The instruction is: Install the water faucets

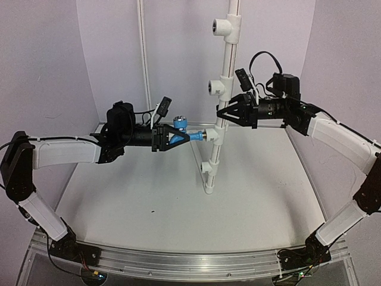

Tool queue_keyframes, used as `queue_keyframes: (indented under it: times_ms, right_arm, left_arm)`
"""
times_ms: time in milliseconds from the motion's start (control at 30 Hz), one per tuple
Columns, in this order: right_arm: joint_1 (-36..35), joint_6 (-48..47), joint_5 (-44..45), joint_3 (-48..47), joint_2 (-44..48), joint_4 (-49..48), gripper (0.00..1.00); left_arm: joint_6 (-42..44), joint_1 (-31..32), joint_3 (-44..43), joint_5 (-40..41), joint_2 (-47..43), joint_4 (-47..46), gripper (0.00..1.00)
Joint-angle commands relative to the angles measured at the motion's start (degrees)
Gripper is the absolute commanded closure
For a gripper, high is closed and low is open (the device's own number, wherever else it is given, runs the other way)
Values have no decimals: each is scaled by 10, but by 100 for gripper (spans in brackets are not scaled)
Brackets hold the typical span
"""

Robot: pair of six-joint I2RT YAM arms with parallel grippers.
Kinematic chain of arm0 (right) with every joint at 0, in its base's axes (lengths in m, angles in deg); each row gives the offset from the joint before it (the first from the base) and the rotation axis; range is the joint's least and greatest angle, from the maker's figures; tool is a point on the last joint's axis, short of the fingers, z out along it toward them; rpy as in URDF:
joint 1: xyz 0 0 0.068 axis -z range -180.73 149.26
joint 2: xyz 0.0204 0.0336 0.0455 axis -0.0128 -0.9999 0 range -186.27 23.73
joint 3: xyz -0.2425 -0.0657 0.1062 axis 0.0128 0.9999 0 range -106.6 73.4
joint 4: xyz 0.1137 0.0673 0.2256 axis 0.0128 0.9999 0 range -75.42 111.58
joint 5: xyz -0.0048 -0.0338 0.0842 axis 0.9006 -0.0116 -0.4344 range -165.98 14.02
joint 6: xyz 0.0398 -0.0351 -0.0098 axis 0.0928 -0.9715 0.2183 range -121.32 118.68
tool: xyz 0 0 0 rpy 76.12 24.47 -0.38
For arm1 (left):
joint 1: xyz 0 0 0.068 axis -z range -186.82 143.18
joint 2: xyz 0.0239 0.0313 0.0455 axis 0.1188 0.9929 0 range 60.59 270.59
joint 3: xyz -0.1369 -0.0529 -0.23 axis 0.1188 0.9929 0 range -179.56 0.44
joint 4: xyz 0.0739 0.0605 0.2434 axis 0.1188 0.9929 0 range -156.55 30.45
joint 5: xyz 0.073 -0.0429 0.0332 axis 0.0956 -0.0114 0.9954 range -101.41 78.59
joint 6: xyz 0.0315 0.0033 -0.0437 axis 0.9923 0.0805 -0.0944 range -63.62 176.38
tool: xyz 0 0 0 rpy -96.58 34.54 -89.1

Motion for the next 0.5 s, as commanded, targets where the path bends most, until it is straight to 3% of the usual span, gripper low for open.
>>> queue_keyframes:
  times_ms: [0, 133, 467]
  right_arm:
    - [-21, 42, -42, -25, 23, 66, 100]
    - [-21, -13, -33, -36, 27, 137, 100]
    - [-17, -28, -38, -48, 36, 166, 100]
  left_arm:
    - [110, 38, -57, 8, 19, 128, 100]
    - [120, 41, -77, -8, 24, 148, 100]
    - [244, 76, -121, 44, 41, 232, 100]
